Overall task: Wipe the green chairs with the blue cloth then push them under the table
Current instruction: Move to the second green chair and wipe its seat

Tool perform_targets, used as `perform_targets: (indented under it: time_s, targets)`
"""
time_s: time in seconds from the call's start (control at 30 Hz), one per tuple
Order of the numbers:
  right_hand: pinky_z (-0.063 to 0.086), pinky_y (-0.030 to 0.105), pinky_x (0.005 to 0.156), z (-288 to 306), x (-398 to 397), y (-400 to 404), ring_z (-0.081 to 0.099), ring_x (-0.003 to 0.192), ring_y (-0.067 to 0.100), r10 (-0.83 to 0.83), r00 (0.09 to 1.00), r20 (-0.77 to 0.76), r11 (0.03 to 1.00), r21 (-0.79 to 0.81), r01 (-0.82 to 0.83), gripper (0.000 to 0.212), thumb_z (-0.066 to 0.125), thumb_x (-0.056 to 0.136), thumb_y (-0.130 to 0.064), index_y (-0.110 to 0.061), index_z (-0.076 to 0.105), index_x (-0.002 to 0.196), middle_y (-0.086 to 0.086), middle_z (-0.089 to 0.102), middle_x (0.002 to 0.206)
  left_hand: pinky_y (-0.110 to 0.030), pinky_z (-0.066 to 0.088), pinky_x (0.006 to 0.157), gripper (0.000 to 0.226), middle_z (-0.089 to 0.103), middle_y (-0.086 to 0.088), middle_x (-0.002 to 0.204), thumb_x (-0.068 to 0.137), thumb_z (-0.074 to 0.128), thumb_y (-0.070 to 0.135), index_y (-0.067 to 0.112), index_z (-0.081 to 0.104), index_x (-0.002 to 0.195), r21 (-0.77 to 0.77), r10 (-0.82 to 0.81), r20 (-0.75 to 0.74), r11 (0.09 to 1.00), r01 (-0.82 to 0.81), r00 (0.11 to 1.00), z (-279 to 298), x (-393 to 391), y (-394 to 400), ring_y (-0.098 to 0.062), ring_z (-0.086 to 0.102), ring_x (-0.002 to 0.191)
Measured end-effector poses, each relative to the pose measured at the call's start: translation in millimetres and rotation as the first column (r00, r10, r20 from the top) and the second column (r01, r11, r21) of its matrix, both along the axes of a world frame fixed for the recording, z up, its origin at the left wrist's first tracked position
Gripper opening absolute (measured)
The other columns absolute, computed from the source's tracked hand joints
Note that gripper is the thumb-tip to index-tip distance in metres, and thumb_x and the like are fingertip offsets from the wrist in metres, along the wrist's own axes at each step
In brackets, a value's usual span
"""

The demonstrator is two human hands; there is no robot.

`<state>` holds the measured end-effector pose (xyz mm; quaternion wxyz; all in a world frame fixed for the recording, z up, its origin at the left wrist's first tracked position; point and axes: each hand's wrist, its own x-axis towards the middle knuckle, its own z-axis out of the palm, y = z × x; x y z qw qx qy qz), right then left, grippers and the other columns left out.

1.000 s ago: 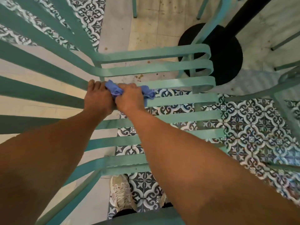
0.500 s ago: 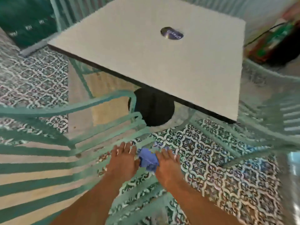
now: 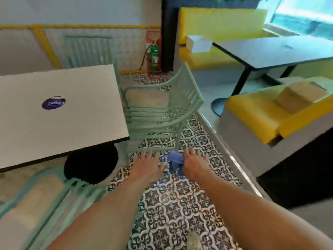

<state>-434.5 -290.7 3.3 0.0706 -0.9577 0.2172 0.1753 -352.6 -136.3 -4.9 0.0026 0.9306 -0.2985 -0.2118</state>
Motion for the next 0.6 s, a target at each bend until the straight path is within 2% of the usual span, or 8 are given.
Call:
perform_targets:
  time_s: [0.07, 0.17, 0.3, 0.43, 0.6]
  targets:
    - [0.016, 0.063, 0.111, 12, -17, -38, 0.019, 0.143, 0.036, -0.066, 0.998, 0.004, 0.998, 0.003, 0.066, 0.068, 0.050, 0.092, -0.023, -0.012, 0.017, 0.150, 0.012, 0.020, 0.157, -0.056, 0.005, 0.118, 0.068, 0.008, -0.008, 0.164, 0.099, 0.020, 0.060, 0.022, 0.014, 0.156, 0.012, -0.070, 0.015, 0.997, 0.070, 0.997, 9, -12, -45, -0.031, 0.004, 0.150]
    - [0.024, 0.061, 0.108, 18, -41, -97, 0.035, 0.134, 0.035, -0.155, 0.987, 0.053, 0.987, 0.038, 0.153, 0.050, 0.047, 0.091, -0.022, -0.014, 0.035, 0.139, 0.011, 0.039, 0.146, -0.056, 0.006, 0.118, 0.070, 0.008, -0.008, 0.164, 0.099, 0.021, 0.061, 0.021, 0.014, 0.156, 0.025, -0.135, -0.018, 0.991, 0.135, 0.991, 9, -29, -106, -0.030, 0.004, 0.150]
    - [0.035, 0.056, 0.103, 18, -68, -175, 0.049, 0.124, 0.032, -0.227, 0.972, 0.061, 0.972, 0.076, 0.222, 0.038, 0.046, 0.088, -0.021, -0.015, 0.046, 0.126, 0.009, 0.053, 0.133, -0.054, 0.013, 0.118, 0.070, 0.017, -0.008, 0.162, 0.097, 0.022, 0.063, 0.023, 0.019, 0.155, 0.068, -0.178, -0.026, 0.981, 0.180, 0.984, 1, -45, -185, -0.030, 0.013, 0.149]
    - [0.043, 0.051, 0.098, 18, -83, -252, 0.056, 0.114, 0.034, -0.249, 0.967, 0.051, 0.963, 0.118, 0.241, 0.029, 0.047, 0.088, -0.020, -0.015, 0.050, 0.116, 0.012, 0.061, 0.123, -0.054, 0.020, 0.114, 0.068, 0.031, -0.009, 0.157, 0.097, 0.023, 0.063, 0.022, 0.028, 0.151, 0.114, -0.178, -0.043, 0.977, 0.182, 0.983, 6, -55, -265, -0.032, 0.025, 0.144]
    - [0.045, 0.047, 0.096, 21, -77, -324, 0.058, 0.113, 0.033, -0.250, 0.968, 0.022, 0.962, 0.121, 0.245, 0.035, 0.052, 0.087, -0.024, -0.019, 0.054, 0.121, 0.011, 0.061, 0.124, -0.055, 0.021, 0.115, 0.067, 0.038, -0.009, 0.153, 0.096, 0.024, 0.063, 0.023, 0.034, 0.150, 0.128, -0.150, -0.053, 0.979, 0.156, 0.987, 13, -42, -336, -0.031, 0.030, 0.142]
